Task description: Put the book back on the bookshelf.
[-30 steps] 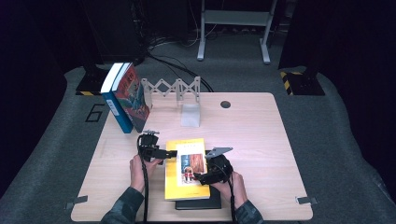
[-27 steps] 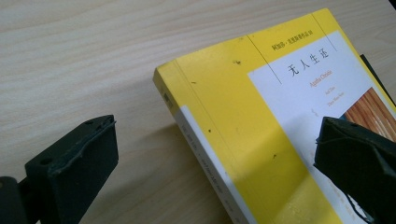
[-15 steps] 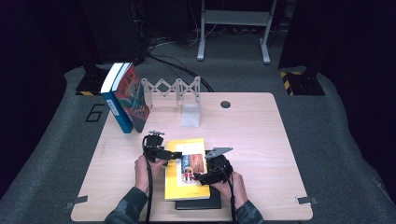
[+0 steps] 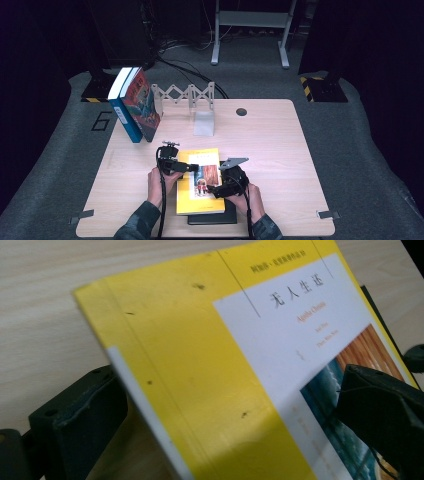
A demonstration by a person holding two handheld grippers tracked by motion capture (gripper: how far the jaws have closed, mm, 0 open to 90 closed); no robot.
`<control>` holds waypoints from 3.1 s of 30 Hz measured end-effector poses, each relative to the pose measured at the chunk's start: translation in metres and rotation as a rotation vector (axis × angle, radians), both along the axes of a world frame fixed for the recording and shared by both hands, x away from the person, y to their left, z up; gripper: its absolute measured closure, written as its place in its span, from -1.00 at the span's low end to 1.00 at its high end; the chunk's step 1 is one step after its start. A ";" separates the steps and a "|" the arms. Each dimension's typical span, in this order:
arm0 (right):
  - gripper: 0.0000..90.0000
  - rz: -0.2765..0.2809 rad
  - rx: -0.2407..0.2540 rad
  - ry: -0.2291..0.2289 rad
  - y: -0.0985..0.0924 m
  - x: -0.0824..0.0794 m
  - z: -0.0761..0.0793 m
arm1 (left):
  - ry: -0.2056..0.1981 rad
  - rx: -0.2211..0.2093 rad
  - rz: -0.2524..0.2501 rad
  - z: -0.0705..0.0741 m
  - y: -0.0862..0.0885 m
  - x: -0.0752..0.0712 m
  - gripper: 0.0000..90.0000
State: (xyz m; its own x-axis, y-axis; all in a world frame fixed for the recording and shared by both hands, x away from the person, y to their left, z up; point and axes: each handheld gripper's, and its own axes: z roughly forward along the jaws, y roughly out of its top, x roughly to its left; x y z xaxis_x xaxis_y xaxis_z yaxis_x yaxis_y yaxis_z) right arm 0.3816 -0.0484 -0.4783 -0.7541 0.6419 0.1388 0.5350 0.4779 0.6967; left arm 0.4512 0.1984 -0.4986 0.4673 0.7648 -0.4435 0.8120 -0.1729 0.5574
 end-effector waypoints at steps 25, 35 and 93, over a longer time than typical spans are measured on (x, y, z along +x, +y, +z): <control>-0.53 -0.003 0.012 -0.009 0.003 0.003 -0.002 | -0.091 0.154 -0.001 0.032 -0.008 -0.011 -0.48; -0.53 0.016 0.007 -0.016 0.010 0.005 -0.002 | -0.144 0.262 -0.021 0.047 -0.008 -0.016 -0.28; -0.64 -0.215 0.146 -0.003 -0.066 0.019 -0.017 | -0.169 0.145 -0.086 0.074 0.014 -0.019 0.53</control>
State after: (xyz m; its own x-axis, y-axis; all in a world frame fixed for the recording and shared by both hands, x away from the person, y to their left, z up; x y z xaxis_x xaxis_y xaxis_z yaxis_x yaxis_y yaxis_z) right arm 0.4006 -0.1142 -0.4955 -0.6031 0.7608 0.2397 0.6109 0.2474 0.7520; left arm 0.4324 0.2127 -0.4245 0.5920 0.7687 -0.2422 0.6881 -0.3256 0.6485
